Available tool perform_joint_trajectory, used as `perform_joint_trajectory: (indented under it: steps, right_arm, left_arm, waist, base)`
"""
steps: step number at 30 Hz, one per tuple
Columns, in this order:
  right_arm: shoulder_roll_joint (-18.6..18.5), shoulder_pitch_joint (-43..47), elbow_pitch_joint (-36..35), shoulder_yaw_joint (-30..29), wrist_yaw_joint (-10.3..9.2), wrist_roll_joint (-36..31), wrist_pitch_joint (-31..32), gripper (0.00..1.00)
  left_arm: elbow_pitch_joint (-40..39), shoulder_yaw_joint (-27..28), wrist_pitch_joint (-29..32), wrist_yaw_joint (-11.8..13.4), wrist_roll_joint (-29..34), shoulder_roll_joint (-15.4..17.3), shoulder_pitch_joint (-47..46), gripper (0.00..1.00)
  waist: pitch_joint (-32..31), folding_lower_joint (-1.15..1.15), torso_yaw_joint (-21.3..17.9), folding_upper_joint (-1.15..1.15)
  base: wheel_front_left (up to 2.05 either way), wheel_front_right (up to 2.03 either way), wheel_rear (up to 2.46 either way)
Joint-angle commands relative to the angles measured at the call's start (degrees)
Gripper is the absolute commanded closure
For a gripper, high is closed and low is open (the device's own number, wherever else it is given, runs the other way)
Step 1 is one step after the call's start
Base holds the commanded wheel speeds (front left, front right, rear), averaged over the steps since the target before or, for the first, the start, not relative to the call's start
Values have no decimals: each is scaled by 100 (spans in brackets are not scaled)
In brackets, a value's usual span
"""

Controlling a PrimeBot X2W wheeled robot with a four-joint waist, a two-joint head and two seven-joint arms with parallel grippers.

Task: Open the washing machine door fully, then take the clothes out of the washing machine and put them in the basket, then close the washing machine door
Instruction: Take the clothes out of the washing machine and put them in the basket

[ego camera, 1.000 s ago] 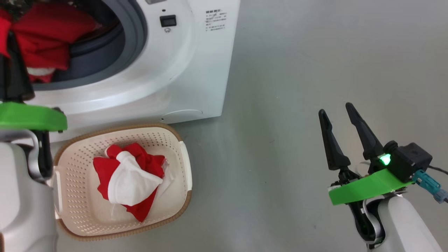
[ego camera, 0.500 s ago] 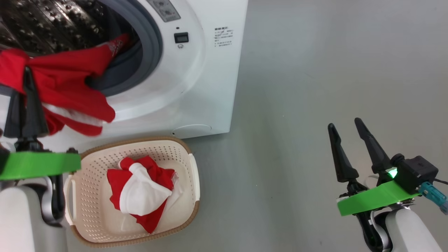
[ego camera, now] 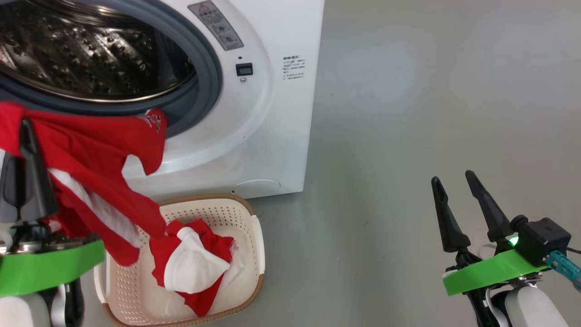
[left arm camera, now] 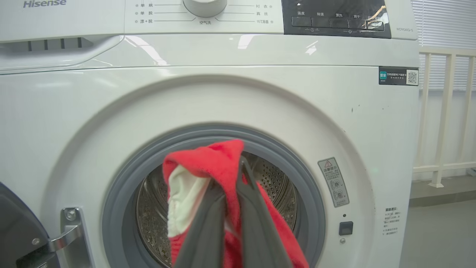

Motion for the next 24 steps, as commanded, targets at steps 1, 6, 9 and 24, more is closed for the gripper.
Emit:
perform_joint_trajectory:
  steps: [1, 6, 9, 24]
  right_arm:
    - [-64, 67, -153, 126, 36, -55, -36, 0]
    - [-71, 52, -191, 146, 36, -59, -36, 0]
    - [-72, -2, -214, 163, 36, -60, -36, 0]
    - [-41, -365, -315, 202, 36, -77, -36, 0]
  left_arm:
    - [-218, 161, -28, -45, -52, 90, 50, 100]
    - [-223, -34, -28, -13, -72, 63, 238, 100]
    - [-32, -218, -28, 35, -52, 57, 338, 100]
    - [2223, -581, -28, 63, -10, 57, -156, 100]
  waist:
    - [1, 0, 15, 0]
    - [109, 0, 53, 0]
    - [220, 0, 54, 0]
    - [1123, 0, 5, 0]
  base:
    - [0, 0, 0]
    - [0, 0, 0]
    - [0, 0, 0]
    - [0, 0, 0]
